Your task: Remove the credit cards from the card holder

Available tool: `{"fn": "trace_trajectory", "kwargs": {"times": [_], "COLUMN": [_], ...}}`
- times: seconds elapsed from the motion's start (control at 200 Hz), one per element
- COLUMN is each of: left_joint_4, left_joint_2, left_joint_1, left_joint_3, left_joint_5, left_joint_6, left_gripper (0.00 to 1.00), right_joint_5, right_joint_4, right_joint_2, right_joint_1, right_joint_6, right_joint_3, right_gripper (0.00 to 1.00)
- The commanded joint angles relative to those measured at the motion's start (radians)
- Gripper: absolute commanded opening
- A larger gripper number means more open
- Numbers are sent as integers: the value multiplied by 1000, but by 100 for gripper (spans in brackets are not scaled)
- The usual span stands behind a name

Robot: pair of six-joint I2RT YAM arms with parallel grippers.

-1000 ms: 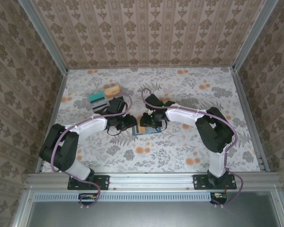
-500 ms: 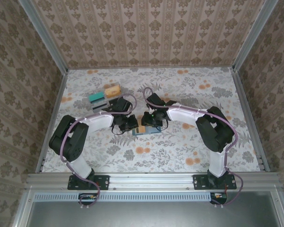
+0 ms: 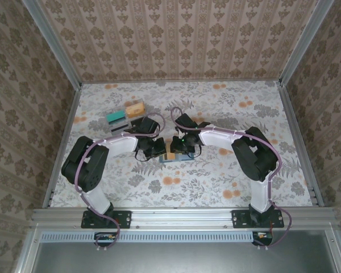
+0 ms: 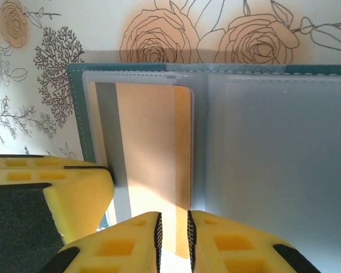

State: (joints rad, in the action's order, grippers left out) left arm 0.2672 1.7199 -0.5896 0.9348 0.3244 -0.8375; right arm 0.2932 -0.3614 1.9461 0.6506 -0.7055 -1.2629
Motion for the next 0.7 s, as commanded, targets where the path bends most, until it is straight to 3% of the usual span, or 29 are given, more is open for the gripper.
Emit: {"fn": "trace_trajectory", "kwargs": {"times": [0.0, 0.695], "left_joint_4": [83, 80], "left_joint_2": [29, 58], "left_joint_1": [-7, -9], "left_joint_3": [-9, -18], "left_joint_5": [-36, -38], "left_joint_6": [15, 11], "left_gripper": [6, 7], "right_joint_5": [10, 127], "right_joint_4": [16, 189], "right_joint_2": [5, -22], "right_joint_1": [-9, -50], "right_joint_6": [17, 24], "right_joint_3": [33, 135], "right_gripper": [23, 20]}}
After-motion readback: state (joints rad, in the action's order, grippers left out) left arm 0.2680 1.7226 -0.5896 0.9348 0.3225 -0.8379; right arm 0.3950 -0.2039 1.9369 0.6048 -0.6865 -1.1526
